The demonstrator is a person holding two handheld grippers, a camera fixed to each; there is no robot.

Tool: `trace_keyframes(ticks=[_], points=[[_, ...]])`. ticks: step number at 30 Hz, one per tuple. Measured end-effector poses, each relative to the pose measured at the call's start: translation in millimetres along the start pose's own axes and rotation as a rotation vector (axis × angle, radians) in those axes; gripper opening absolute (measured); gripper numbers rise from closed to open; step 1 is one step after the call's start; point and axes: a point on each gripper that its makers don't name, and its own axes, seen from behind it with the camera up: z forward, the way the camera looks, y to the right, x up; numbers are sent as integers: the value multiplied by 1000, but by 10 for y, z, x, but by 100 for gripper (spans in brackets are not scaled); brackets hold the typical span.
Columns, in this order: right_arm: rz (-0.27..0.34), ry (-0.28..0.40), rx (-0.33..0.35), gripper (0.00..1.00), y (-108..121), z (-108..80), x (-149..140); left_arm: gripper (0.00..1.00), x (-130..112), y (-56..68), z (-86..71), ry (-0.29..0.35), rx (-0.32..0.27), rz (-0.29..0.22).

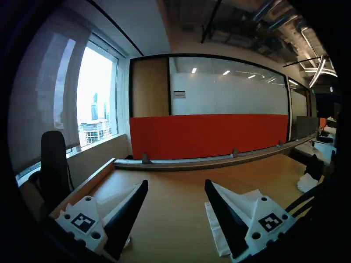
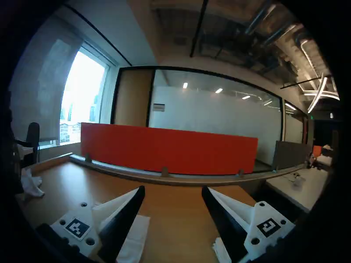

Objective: Fold towel

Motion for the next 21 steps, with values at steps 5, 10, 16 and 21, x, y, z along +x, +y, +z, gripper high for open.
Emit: trace_keyframes(ticks=[5,10,16,21], points=[[6,-8,0,100,-19,-6,42,96,23,27,11,-9,-13,-2],[-7,-40,32,100,-111,5,-10,96,-27,106,36,-41,-50,8],[-58,-94,110,100,-291,9,-149,96,-158,219,53,-102,-111,38],[-111,-140,193,100,-438,-20,-266,96,-244,317,44,-144,-168,57]])
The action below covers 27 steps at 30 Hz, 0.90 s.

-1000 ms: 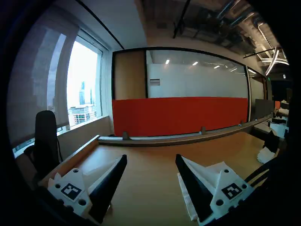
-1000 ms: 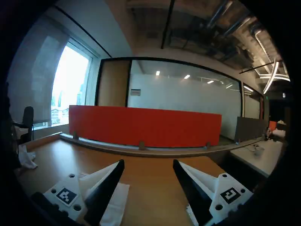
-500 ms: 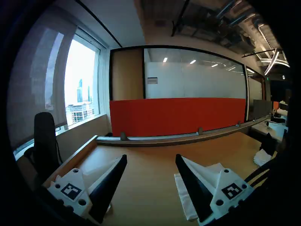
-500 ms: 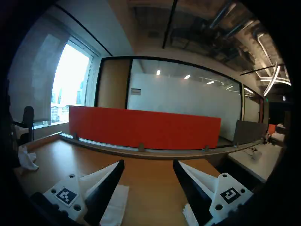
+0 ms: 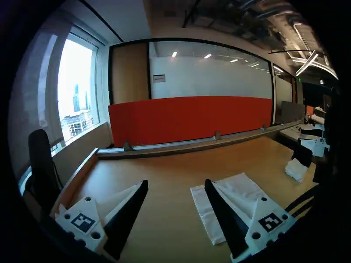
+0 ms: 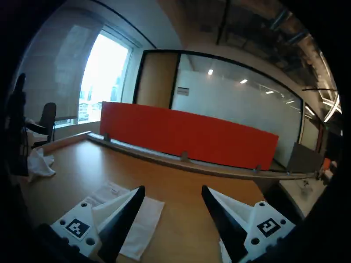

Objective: Fold towel

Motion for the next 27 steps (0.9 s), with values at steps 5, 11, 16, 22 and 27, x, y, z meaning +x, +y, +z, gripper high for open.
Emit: trace_keyframes(ticks=[5,11,16,22,27], points=[[-63,-38,96,100,-149,-28,-104,96,-74,98,12,-40,-58,46],[-126,-106,197,100,-270,-81,-328,96,-227,251,25,-97,-130,89],[-153,-153,271,100,-371,-129,-489,96,-379,362,39,-146,-174,96],[-189,-186,317,100,-456,-128,-632,96,-491,478,61,-177,-211,102],[-206,-208,342,100,-529,-107,-762,96,-620,555,88,-202,-232,116]])
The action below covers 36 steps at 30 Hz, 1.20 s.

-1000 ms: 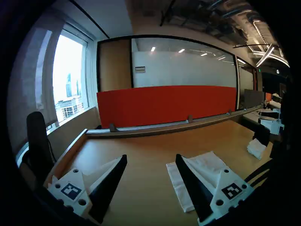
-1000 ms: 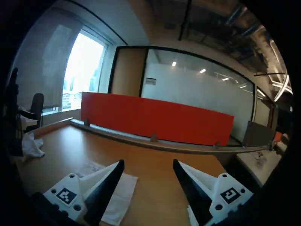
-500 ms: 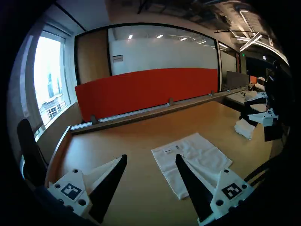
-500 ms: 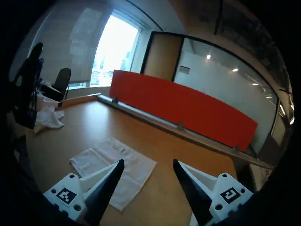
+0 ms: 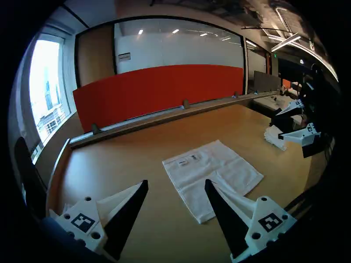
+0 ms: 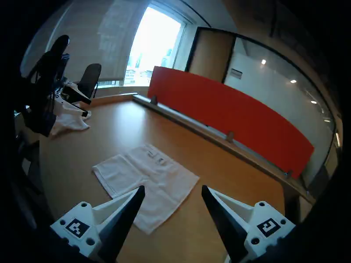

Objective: Fold towel

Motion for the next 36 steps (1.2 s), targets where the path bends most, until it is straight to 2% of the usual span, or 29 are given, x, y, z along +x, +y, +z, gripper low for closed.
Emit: trace_keyframes(ticks=[21,36], points=[[12,-138,90,100,-336,461,-894,96,-893,399,449,-156,-106,26],[34,-212,148,100,-587,680,-1376,96,-1274,607,731,-242,-174,31]])
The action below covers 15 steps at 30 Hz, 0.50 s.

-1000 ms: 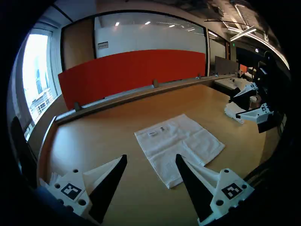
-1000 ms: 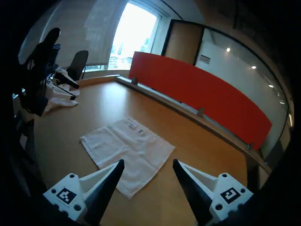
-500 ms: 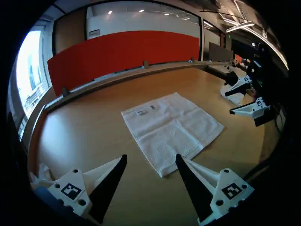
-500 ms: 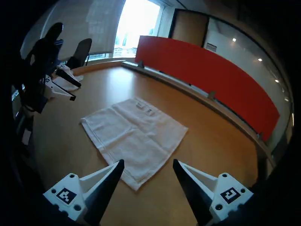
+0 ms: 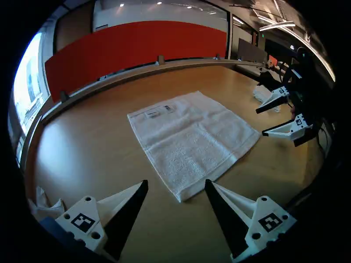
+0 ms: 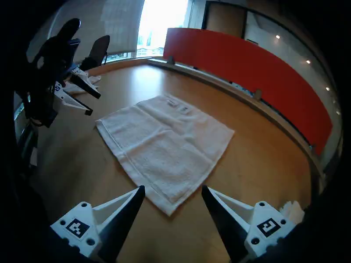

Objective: Fold towel

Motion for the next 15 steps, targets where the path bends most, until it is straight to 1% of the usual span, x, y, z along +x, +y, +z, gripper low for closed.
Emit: trace_keyframes(ticks=[15], points=[[24,-53,50,100,-45,178,-234,96,-229,96,233,-93,-54,-1]])
